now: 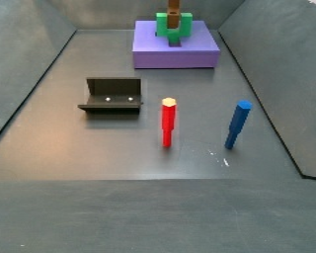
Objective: Pick up the brown object. Move up. Place the brown object on the fixture. Regrasp the brown object. Move to above the board. Insert the brown object.
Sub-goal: Insert the brown object.
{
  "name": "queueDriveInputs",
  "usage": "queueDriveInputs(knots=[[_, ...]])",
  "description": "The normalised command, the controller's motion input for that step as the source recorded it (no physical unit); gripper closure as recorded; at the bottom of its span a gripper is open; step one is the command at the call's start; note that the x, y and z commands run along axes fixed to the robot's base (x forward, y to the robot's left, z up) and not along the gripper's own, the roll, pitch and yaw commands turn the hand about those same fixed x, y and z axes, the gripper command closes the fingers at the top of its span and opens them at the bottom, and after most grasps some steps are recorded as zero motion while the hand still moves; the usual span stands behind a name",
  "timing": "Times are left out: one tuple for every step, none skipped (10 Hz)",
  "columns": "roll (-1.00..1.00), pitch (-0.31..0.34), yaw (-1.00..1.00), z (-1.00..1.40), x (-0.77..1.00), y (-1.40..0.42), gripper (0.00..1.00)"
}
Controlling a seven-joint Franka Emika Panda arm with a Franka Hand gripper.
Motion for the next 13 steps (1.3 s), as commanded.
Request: queueDriveInputs(knots=[[-0.01,-0.087,0.0,-0.15,-0.06,-0.04,1.0],[0.01,-0.026,0.0,-0.17,-0.05,-0.14,1.0],[0.06,0.0,0.0,-0.18,-0.02,-0.16,1.0],[0.06,0.0,0.04,-0.17,0.0,-0.19,1.0],[0.08,0.0,0.07,-0.16,0.0,-0.08,1.0],[0.13,0.0,0.09,-0.17,0.05,0.0,1.0],[0.16,0.026,0.08,-0.13,0.1,0.0,1.0],[0.17,0.041,0.08,-0.11,0.07,0.0,1.0],[0.16,0.014,0.12,-0.15,0.03,0.0,1.0],[0.15,0.0,0.2,-0.19,0.01,0.0,1.0],[0.1,0.0,0.21,-0.19,0.05,0.0,1.0],[0.05,0.0,0.19,-0.17,0.03,0.0,1.0],[0.01,-0.007,0.17,-0.17,0.01,0.0,1.0]])
